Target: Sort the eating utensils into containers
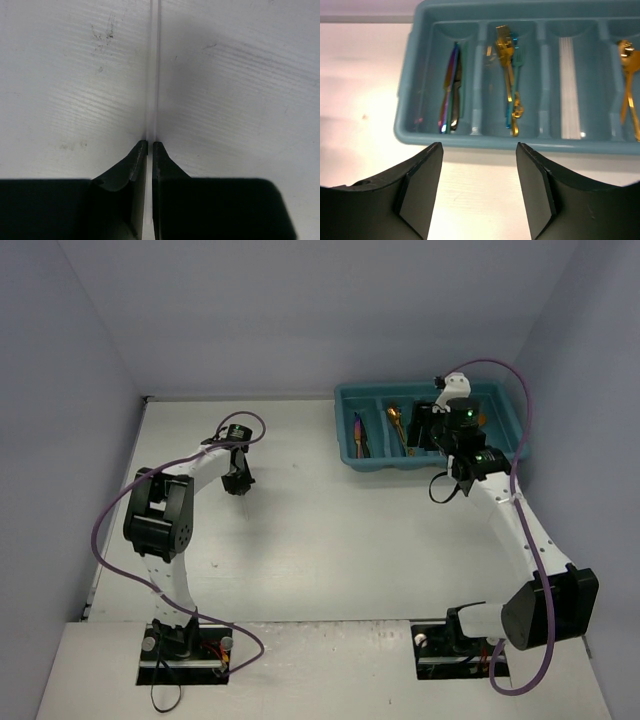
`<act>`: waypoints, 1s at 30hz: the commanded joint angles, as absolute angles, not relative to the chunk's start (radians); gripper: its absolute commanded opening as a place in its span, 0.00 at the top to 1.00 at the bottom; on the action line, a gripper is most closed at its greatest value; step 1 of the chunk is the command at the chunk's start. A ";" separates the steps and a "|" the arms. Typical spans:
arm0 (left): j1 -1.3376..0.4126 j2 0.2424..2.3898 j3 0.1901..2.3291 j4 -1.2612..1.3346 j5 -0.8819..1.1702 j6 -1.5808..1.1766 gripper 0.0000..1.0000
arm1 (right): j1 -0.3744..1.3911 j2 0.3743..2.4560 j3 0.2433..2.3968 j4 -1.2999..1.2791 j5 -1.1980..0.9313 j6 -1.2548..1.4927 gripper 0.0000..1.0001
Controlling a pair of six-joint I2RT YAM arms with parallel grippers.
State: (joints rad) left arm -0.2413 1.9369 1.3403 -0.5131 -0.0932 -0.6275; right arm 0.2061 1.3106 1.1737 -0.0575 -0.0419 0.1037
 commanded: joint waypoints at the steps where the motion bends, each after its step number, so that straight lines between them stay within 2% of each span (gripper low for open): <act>1: -0.243 1.918 1.365 -0.512 -0.076 -0.632 1.00 | 0.253 1.309 1.198 0.003 -0.172 0.094 0.41; 5: -0.250 1.834 1.352 -0.493 -0.052 -0.642 1.00 | 0.325 1.335 1.214 0.003 -0.283 0.122 0.38; 10: -0.265 1.642 1.267 -0.390 0.027 -0.686 1.00 | 0.528 1.374 1.247 0.008 -0.320 0.153 0.33; 20: -0.332 1.274 1.058 -0.036 0.180 -0.838 1.00 | 0.806 1.490 1.306 0.106 -0.270 0.218 0.34; 30: -0.403 1.142 1.013 0.077 0.229 -0.897 1.00 | 0.877 1.562 1.376 0.132 -0.174 0.233 0.38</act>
State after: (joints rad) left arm -0.3810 1.1959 1.0041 -0.0390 0.2001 -0.8611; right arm 0.8708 1.5608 1.3153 0.0454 -0.2403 0.2148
